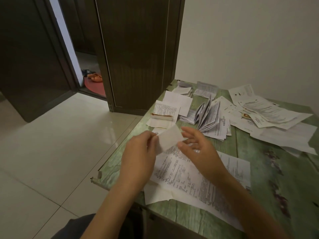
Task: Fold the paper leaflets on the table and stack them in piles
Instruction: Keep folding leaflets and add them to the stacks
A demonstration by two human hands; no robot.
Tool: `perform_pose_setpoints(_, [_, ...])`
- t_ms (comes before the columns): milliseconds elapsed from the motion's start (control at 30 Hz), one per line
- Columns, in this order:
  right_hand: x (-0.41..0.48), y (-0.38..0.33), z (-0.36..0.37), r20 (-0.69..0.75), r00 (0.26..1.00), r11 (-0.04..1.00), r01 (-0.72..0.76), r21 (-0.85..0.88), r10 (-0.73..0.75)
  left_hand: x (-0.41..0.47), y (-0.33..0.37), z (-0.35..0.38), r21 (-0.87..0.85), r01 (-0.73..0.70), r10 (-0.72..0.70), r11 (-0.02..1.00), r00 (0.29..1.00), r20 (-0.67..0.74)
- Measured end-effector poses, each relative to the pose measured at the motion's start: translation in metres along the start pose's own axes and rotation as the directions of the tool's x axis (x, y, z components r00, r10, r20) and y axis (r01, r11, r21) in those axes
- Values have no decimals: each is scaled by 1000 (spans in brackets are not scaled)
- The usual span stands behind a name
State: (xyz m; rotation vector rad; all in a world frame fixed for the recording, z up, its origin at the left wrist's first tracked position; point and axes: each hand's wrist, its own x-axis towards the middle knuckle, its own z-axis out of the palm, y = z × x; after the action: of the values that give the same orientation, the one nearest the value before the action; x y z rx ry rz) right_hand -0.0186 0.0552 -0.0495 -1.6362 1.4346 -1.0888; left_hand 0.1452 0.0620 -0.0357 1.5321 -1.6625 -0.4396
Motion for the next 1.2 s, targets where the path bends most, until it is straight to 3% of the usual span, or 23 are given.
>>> perform_pose_setpoints(100, [-1, -5, -4, 44, 996, 966, -82, 245, 74, -1, 4, 0, -226, 151, -129, 962, 986, 110])
perform_pose_setpoints(300, [-1, -6, -9, -52, 990, 909, -98, 405, 130, -3, 11, 5, -381, 325, -217, 866, 929, 300])
perform_pose_setpoints(433, [0, -4, -12, 63, 985, 877, -172, 449, 161, -8, 21, 14, -541, 491, -305, 683, 864, 401])
perform_pose_setpoints(567, [-2, -4, -9, 180, 962, 910, -254, 327, 204, -2, 22, 20, -575, 500, -369, 647, 866, 338])
perform_pose_setpoints(667, [1, -6, -7, 62, 980, 956, -201, 216, 191, 0, 24, 21, -567, 520, -387, 639, 854, 347])
perform_pose_setpoints(767, [16, -19, -9, -131, 991, 998, -19, -58, 11, 7, 22, 18, -535, 491, -409, 687, 871, 274])
perform_pose_setpoints(900, [55, -43, -4, -285, 905, 869, 157, -470, -317, 17, 18, 8, -563, 507, -460, 653, 856, 237])
perform_pose_setpoints(1000, [86, -44, 10, -260, 842, 737, 215, -640, -472, 19, 17, 4, -585, 550, -499, 596, 824, 268])
perform_pose_setpoints(1133, [102, -19, 31, -17, 897, 540, 251, -803, -442, 21, 14, 0, -605, 557, -500, 568, 818, 285])
perform_pose_setpoints(1200, [96, -7, 37, 81, 932, 516, 267, -814, -354, 24, 11, -3, -612, 549, -486, 569, 825, 288])
